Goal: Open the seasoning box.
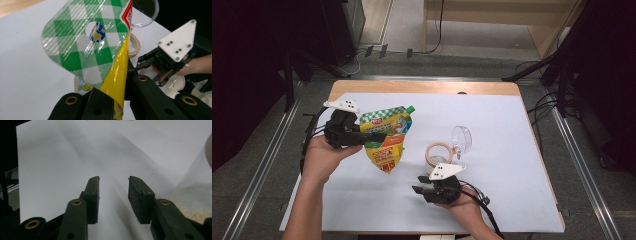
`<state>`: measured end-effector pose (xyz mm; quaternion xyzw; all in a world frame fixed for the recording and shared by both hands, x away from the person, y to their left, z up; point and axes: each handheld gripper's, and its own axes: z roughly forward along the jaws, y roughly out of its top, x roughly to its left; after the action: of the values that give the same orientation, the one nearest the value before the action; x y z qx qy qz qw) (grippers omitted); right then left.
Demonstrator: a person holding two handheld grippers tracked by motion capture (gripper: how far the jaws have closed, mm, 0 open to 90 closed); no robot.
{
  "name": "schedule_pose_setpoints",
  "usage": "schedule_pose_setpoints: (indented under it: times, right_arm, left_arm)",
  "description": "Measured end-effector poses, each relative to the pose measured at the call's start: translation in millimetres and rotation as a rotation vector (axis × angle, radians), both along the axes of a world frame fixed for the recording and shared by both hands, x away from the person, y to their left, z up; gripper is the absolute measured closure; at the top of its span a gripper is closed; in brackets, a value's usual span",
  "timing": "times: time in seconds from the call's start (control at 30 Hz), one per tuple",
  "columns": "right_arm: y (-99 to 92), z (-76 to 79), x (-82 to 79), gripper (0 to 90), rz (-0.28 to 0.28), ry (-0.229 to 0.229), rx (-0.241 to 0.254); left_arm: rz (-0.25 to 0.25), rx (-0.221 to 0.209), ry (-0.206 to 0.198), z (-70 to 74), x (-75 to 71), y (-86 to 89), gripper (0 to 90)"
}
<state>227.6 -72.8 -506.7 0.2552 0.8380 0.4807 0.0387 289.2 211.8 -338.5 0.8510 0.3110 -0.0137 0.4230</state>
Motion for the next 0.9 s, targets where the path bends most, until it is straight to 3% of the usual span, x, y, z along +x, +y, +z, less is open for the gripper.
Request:
schedule_pose_setpoints:
  times: [0.1, 0.17, 0.37, 0.47, 0.63, 0.8, 0.9]
  right_arm:
    - [4.0, -1.3, 2.3, 62.4, -0.021, 0.016, 0.000]
    - [5.5, -1.8, 3.0, 66.0, -0.031, 0.021, 0.001]
    - [10.6, -3.6, 5.0, 70.5, -0.049, 0.002, 0.016]
    - [13.3, -4.4, 5.2, 77.3, -0.061, -0.005, 0.004]
    - [16.9, -6.0, 8.8, 76.8, -0.089, -0.016, 0.005]
    - [19.7, -6.6, 8.5, 73.6, -0.098, -0.041, 0.006]
    - [20.5, -5.1, 6.5, 72.0, -0.077, -0.089, 0.019]
  left_arm:
    - [-0.023, 0.002, 0.006, 3.4, -5.4, -4.2, 90.0]
    - [-0.043, 0.008, 0.004, 5.1, -8.4, -7.4, 90.0]
    - [-0.088, 0.017, 0.022, 6.8, -14.7, -16.3, 90.0]
    - [-0.116, 0.032, 0.027, 8.0, -17.5, -21.6, 90.0]
    - [-0.155, 0.036, 0.062, 10.6, -22.2, -30.5, 90.0]
    - [-0.208, 0.013, 0.098, 12.8, -27.2, -40.2, 90.0]
    - [-0.228, -0.008, 0.126, 9.8, -26.6, -46.1, 90.0]
